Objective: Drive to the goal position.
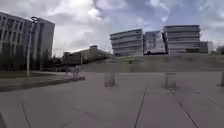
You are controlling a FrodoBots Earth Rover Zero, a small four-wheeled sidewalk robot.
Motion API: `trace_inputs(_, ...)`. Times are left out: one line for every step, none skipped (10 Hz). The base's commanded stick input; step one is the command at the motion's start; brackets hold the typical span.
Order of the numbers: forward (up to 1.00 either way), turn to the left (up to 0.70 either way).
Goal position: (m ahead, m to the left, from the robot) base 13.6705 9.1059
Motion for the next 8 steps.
trace_inputs(0.70,0.00)
trace_inputs(0.70,0.00)
trace_inputs(0.70,0.00)
trace_inputs(0.70,0.00)
trace_inputs(0.70,0.00)
trace_inputs(0.70,0.00)
trace_inputs(0.70,0.00)
trace_inputs(0.70,0.00)
